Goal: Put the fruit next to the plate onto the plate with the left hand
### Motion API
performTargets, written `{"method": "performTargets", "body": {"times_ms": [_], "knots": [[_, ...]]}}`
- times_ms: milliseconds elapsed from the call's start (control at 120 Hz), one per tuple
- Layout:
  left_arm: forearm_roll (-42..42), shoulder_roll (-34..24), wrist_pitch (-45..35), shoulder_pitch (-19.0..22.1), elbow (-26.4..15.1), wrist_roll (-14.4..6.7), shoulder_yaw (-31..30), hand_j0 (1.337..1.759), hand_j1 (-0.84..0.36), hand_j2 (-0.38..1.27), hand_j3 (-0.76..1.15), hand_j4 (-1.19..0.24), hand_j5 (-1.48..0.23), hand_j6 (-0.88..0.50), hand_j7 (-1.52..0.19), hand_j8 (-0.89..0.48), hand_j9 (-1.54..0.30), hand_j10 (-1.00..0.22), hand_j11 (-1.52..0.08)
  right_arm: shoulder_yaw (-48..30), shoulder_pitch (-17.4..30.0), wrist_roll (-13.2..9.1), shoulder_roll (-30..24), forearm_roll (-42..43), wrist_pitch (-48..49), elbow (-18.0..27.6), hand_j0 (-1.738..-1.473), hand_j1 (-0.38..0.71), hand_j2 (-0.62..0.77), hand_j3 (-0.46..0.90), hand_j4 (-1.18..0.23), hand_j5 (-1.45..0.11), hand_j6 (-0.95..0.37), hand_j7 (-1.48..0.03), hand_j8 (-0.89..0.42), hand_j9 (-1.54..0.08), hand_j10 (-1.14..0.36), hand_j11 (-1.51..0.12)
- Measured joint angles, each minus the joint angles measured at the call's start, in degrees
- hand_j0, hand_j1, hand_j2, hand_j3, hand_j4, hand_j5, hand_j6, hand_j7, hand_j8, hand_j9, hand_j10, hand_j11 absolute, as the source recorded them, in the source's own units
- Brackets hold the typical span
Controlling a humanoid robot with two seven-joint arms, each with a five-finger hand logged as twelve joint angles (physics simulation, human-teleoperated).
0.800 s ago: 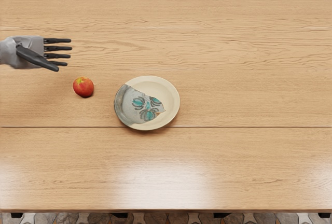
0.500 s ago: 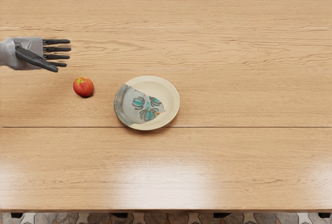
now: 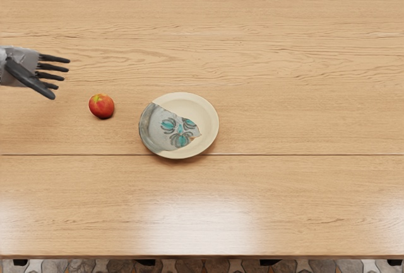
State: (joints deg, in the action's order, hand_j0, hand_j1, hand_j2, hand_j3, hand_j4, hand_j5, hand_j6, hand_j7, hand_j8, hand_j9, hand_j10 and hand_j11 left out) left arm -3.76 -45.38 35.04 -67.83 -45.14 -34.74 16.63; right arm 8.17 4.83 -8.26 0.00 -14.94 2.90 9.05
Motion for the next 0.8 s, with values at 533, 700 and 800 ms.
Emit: {"method": "performTargets", "body": {"times_ms": [533,700,800], "knots": [[5.54,9.59,-0.03,-25.8,1.23,-0.26,-38.83,1.658,0.35,0.0,0.0,0.0,0.0,0.0,0.0,0.0,0.0,0.0,0.0,0.0,0.0,0.0,0.0,0.0,0.0,0.0,-1.658,-0.33,0.0,0.0,-0.01,-0.02,-0.01,-0.02,-0.01,-0.02,-0.01,-0.02],[5.27,9.57,-0.01,-22.24,2.4,-0.26,-32.55,1.658,0.35,0.0,0.0,0.0,0.0,0.0,0.0,0.0,0.0,0.0,0.0,0.0,0.0,0.0,0.0,0.0,0.0,0.0,-1.658,-0.33,0.0,0.0,-0.01,-0.02,-0.01,-0.02,-0.01,-0.02,-0.01,-0.02],[5.07,17.94,-0.02,-25.01,5.67,-0.26,-34.52,1.658,0.35,0.0,0.0,0.0,0.0,0.0,0.0,0.0,0.0,0.0,0.0,0.0,0.0,0.0,0.0,0.0,0.0,0.0,-1.658,-0.33,0.0,0.0,-0.01,-0.02,-0.01,-0.02,-0.01,-0.02,-0.01,-0.02]]}}
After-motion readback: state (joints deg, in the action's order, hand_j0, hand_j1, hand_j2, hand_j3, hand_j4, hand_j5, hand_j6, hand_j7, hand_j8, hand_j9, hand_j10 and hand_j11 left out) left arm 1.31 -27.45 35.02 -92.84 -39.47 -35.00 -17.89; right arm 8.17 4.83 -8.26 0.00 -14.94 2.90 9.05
